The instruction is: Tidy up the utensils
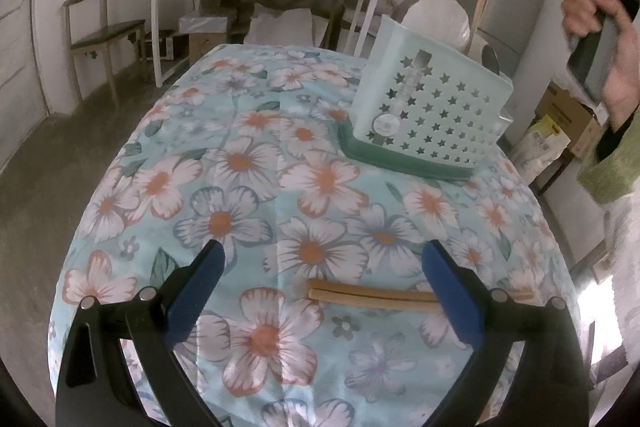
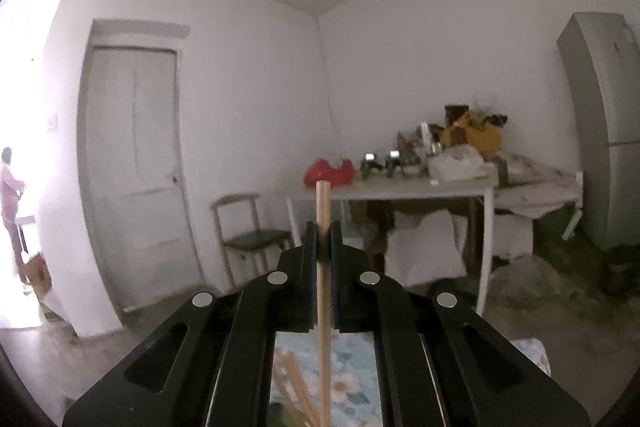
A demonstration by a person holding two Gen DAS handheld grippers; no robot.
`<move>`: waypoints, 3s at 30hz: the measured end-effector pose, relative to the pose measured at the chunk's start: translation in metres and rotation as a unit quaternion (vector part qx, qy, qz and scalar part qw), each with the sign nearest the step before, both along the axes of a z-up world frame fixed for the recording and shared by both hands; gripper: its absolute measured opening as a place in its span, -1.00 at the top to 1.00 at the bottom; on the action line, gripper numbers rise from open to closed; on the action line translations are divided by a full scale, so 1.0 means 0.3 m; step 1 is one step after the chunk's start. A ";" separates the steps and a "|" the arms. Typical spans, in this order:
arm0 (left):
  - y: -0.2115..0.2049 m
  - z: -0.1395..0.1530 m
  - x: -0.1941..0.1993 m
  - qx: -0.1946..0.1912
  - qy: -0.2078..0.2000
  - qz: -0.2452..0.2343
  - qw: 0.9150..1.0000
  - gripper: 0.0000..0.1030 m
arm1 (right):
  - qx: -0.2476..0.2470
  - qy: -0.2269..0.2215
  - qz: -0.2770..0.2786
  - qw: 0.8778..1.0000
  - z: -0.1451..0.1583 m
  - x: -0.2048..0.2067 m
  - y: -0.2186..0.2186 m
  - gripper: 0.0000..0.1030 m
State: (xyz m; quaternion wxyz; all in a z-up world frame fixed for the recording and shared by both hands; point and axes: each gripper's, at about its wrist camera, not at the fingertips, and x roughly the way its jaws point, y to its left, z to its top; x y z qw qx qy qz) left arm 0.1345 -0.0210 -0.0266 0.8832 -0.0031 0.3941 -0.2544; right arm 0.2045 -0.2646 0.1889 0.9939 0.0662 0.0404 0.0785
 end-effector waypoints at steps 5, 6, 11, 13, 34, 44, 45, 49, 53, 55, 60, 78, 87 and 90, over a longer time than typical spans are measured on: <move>-0.001 0.000 -0.001 0.000 -0.001 0.000 1.000 -0.88 | -0.012 0.053 0.014 0.998 -0.078 0.041 -0.013 0.90; -0.001 -0.001 -0.001 0.000 -0.001 0.000 1.000 -0.88 | -0.015 0.062 0.018 0.998 -0.084 0.045 -0.012 0.85; -0.004 0.003 -0.007 -0.001 -0.001 -0.002 1.000 -0.88 | -0.019 0.057 -0.001 0.998 -0.061 -0.018 -0.012 0.08; -0.012 0.008 -0.013 0.000 -0.003 -0.003 1.000 -0.88 | -0.004 0.052 -0.010 0.999 -0.040 -0.067 -0.033 0.07; -0.040 0.022 -0.081 -0.041 0.045 -0.032 0.998 -0.74 | 0.105 0.211 -0.019 0.972 -0.417 -0.476 0.009 0.03; -0.014 -0.143 -0.048 -0.200 0.239 -0.006 0.950 0.00 | 0.145 0.281 -0.014 0.948 -0.536 -0.456 0.006 0.03; -0.010 -0.170 -0.040 -0.218 0.260 0.002 0.941 0.04 | 0.146 0.281 -0.013 0.948 -0.537 -0.454 0.008 0.03; 0.013 -0.244 -0.004 -0.280 0.304 0.040 0.910 0.34 | 0.153 0.281 -0.009 0.947 -0.557 -0.460 0.001 0.03; 0.010 -0.263 0.013 -0.299 0.311 0.056 0.900 0.47 | 0.163 0.283 -0.007 0.945 -0.573 -0.466 -0.013 0.03; 0.004 -0.275 0.019 -0.299 0.314 0.067 0.899 0.61 | 0.170 0.285 -0.005 0.943 -0.578 -0.464 -0.019 0.03; 0.001 -0.288 0.020 -0.303 0.315 0.075 0.896 0.79 | 0.173 0.286 -0.005 0.942 -0.579 -0.464 -0.019 0.03; 0.076 -0.204 -0.012 -0.241 0.345 -0.016 0.907 0.81 | 0.170 0.286 -0.003 0.943 -0.567 -0.461 -0.001 0.06; 0.144 -0.231 -0.015 -0.247 0.397 -0.063 0.882 0.83 | 0.171 0.287 -0.002 0.943 -0.566 -0.464 0.003 0.06; 0.165 -0.231 0.008 -0.225 0.384 -0.045 0.894 0.85 | 0.171 0.289 -0.002 0.942 -0.565 -0.464 0.009 0.06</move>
